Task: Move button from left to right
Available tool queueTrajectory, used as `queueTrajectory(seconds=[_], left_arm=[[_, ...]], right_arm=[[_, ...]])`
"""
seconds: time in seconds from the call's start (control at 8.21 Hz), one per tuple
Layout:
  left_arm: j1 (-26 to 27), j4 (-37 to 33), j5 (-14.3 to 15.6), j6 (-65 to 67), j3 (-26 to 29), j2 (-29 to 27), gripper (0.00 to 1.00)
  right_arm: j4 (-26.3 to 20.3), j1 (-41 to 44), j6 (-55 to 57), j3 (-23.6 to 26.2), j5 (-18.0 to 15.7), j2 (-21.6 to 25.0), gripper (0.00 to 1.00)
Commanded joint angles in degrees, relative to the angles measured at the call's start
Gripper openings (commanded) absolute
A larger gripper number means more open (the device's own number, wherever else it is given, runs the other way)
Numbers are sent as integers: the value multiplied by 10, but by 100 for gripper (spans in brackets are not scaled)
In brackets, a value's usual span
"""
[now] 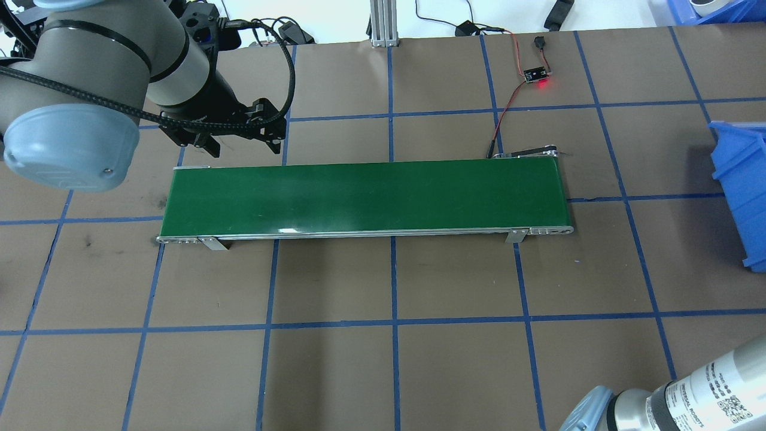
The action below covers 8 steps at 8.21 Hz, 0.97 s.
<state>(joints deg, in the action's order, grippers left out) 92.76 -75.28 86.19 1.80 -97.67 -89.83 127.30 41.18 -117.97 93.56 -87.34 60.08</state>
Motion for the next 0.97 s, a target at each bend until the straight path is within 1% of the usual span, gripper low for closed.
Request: queueTrajectory(seconds=[0.0, 0.24, 0.37, 0.49, 0.61, 0.73, 0.85], left_arm=[[0, 1, 2, 9, 3, -2, 100], [0, 5, 2, 8, 3, -3, 100], [0, 5, 4, 8, 3, -3, 100], [-2, 6, 2, 5, 3, -3, 100], [-5, 5, 8, 7, 5, 1, 100], [-8, 5, 40, 9, 6, 4, 100], [-9, 5, 49, 8, 0, -3, 100]], right_arm=[[-20, 0, -2, 1, 2, 59, 100], [-109, 3, 25, 0, 9, 127, 100], [-168, 7, 78, 0, 9, 173, 100], [-231, 12, 179, -1, 10, 217, 100], [-251, 42, 283, -2, 6, 243, 100], [-260, 89, 351, -4, 0, 266, 100], [-291, 134, 438, -6, 0, 292, 100]])
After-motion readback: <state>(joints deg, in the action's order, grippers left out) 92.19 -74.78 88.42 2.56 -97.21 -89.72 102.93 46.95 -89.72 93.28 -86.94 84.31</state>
